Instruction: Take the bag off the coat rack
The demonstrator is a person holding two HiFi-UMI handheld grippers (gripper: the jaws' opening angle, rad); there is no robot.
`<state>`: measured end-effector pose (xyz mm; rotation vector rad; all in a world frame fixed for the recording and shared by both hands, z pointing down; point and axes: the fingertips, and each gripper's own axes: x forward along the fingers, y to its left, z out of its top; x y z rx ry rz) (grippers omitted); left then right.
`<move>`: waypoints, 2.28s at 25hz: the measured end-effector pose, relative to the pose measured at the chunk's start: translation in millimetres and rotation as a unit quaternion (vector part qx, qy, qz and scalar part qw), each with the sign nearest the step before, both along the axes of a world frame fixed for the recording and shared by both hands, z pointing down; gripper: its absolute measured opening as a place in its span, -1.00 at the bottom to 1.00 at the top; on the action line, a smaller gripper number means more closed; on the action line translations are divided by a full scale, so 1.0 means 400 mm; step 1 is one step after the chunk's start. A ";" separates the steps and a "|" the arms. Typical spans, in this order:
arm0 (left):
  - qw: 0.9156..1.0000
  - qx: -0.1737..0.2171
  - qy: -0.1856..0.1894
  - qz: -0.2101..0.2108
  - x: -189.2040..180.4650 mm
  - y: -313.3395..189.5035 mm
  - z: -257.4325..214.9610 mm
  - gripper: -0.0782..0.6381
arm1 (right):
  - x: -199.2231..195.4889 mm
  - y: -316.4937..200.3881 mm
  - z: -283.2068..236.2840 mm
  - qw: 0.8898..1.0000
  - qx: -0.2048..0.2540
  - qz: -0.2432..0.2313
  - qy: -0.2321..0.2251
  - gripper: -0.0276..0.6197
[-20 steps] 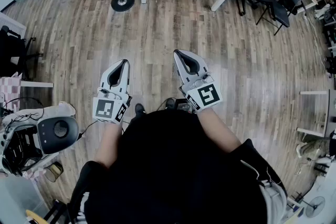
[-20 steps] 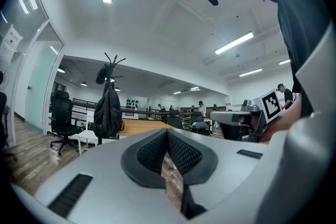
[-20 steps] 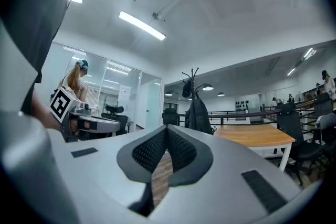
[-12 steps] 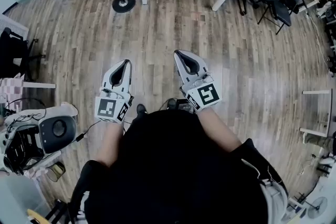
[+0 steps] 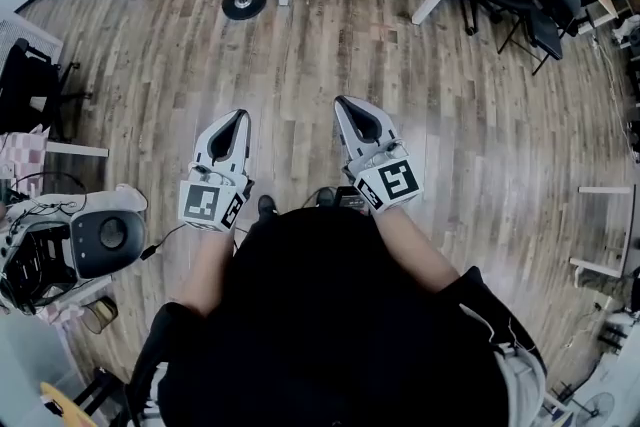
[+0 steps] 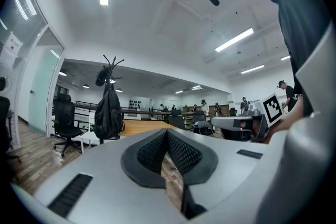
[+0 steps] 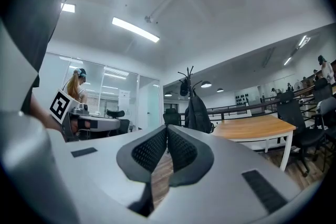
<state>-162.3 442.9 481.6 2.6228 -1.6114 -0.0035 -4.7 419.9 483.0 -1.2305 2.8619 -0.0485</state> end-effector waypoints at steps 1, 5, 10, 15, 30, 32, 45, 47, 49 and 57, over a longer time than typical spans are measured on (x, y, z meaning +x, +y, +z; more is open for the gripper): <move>1.000 0.000 0.000 -0.002 0.008 0.000 0.002 -0.74 | 0.005 -0.001 0.002 1.000 0.000 -0.002 -0.001 -0.82; 1.000 -0.004 0.000 -0.010 0.037 0.002 0.012 -0.74 | 0.018 0.002 0.011 1.000 -0.008 -0.009 -0.004 -0.82; 1.000 -0.003 -0.001 -0.024 0.070 0.004 0.020 -0.74 | 0.059 -0.008 0.030 1.000 -0.012 -0.017 0.013 -0.82; 0.999 -0.014 0.003 -0.030 0.086 0.029 0.058 -0.74 | 0.102 -0.005 0.079 0.999 -0.032 -0.009 0.012 -0.82; 0.998 -0.056 0.009 -0.018 0.065 -0.089 0.177 -0.74 | 0.115 -0.092 0.167 0.997 -0.039 -0.016 0.069 -0.82; 0.998 -0.056 0.012 -0.012 0.056 -0.123 0.177 -0.74 | 0.118 -0.125 0.172 0.996 -0.046 -0.009 0.071 -0.82; 0.998 -0.042 0.038 -0.039 -0.116 -0.493 0.194 -0.74 | 0.096 -0.546 0.163 0.993 -0.057 0.015 0.099 -0.82; 0.997 -0.042 0.050 -0.044 -0.147 -0.544 0.183 -0.74 | 0.089 -0.619 0.147 0.993 -0.051 0.022 0.100 -0.82; 0.997 -0.043 0.056 -0.038 -0.165 -0.587 0.181 -0.74 | 0.072 -0.682 0.129 0.993 -0.043 0.020 0.104 -0.82; 0.992 -0.079 0.089 -0.033 -0.208 -0.752 0.259 -0.74 | 0.048 -0.803 0.114 0.992 -0.041 0.018 0.122 -0.82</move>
